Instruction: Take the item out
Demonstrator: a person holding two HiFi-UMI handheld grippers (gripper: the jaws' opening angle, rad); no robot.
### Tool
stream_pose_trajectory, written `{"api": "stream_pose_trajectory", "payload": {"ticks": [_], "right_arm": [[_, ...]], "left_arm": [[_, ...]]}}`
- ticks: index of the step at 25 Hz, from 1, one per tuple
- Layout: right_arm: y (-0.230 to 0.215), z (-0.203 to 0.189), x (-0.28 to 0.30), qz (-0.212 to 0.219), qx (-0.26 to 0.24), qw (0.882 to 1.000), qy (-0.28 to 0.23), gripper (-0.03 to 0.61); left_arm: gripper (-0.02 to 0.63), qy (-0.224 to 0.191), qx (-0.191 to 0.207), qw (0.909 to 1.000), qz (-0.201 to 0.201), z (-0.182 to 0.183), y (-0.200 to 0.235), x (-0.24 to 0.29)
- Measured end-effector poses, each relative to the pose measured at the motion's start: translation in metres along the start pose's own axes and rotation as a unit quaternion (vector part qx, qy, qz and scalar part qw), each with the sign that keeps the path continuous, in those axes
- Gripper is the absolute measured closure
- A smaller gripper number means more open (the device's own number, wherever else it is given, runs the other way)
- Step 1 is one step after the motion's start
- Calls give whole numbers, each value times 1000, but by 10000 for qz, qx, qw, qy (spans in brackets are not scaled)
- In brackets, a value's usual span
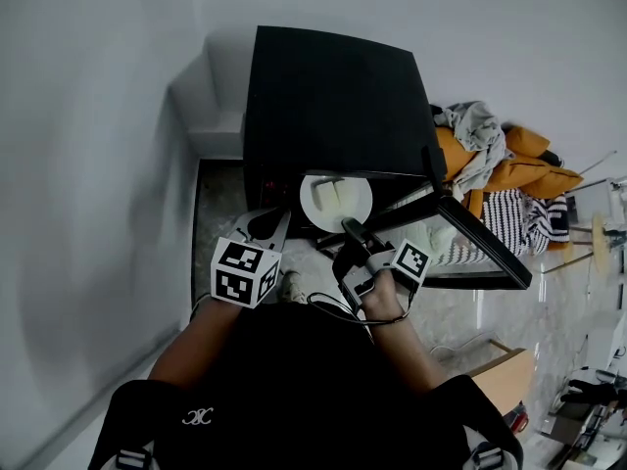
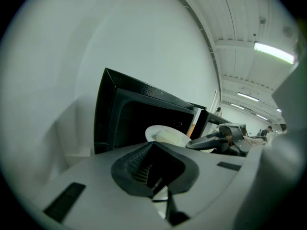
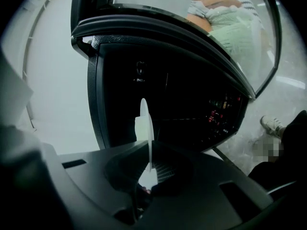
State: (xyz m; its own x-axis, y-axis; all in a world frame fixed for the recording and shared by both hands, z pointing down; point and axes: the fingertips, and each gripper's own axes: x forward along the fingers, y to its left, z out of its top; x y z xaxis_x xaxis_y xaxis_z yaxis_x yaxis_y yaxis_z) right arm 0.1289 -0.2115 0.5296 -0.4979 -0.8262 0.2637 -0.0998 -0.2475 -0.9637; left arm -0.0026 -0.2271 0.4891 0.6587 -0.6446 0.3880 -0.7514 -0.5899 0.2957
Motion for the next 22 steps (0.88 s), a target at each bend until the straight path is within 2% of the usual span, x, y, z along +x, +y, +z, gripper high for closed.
{"api": "stream_pose_trajectory", "payload": {"ticks": [22], "right_arm": [[-6,-24,-43,91,285,9995,50,557]], "left_arm": [[614,93,22,9997,-209,-2,-3,16]]}}
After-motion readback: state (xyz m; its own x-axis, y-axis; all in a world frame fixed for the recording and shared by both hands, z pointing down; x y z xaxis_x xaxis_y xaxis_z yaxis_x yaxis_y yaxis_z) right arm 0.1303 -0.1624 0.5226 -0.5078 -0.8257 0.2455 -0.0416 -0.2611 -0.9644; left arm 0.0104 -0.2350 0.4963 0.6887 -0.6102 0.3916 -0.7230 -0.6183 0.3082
